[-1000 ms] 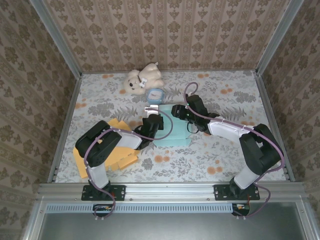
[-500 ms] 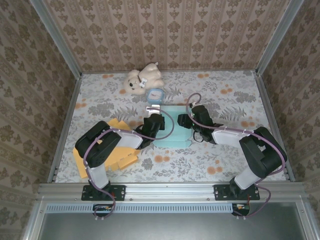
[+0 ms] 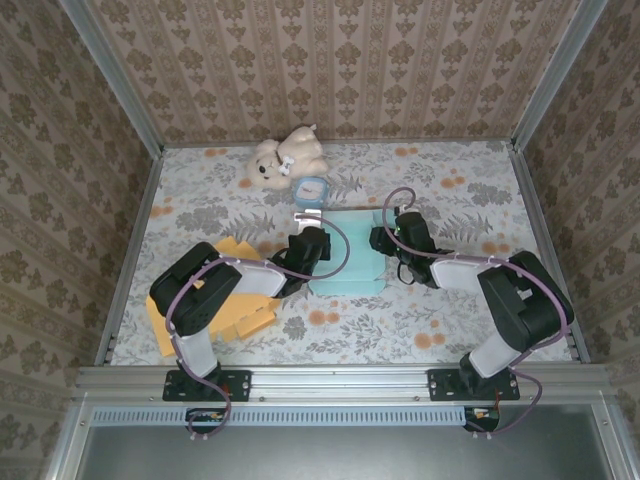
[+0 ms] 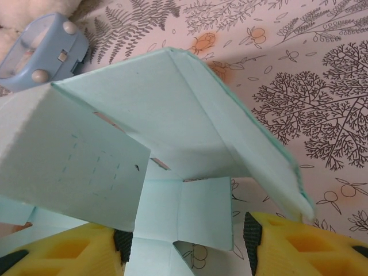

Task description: Fold the paper box

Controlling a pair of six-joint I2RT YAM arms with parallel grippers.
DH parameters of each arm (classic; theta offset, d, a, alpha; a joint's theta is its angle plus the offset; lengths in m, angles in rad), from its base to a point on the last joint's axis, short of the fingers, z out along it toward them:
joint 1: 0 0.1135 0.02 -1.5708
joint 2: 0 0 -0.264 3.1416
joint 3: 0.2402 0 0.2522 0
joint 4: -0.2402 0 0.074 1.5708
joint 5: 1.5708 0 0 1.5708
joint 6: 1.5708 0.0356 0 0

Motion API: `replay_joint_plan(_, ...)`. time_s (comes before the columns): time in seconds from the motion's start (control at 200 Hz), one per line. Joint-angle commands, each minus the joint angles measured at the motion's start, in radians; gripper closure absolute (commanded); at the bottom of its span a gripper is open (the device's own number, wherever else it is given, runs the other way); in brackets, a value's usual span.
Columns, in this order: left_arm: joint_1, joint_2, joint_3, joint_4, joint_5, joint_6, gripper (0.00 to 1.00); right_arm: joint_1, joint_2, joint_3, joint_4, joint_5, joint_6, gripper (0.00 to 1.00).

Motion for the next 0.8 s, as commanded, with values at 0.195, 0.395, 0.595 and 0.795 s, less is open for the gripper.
replay_joint_plan(0.195, -0.011, -0.024, 0.012, -0.049, 0.007, -0.003, 1.0, -0.005, 0.093, 0.015, 0.119, -0.031, -0.037, 0.43)
replay_joint_plan(0.395, -0.013, -0.026, 0.014, -0.055, 0.008, -0.003, 1.0, -0.005, 0.109, 0.004, 0.217, -0.129, -0.054, 0.44)
replay_joint_plan(0.595, -0.016, -0.016, 0.023, -0.058, 0.007, -0.009, 1.0, 0.024, 0.09, 0.006, 0.22, -0.163, -0.041, 0.45)
replay_joint_plan(0.795, -0.016, -0.013, 0.026, -0.055, 0.015, -0.017, 1.0, 0.062, 0.136, 0.018, 0.22, -0.144, 0.002, 0.45)
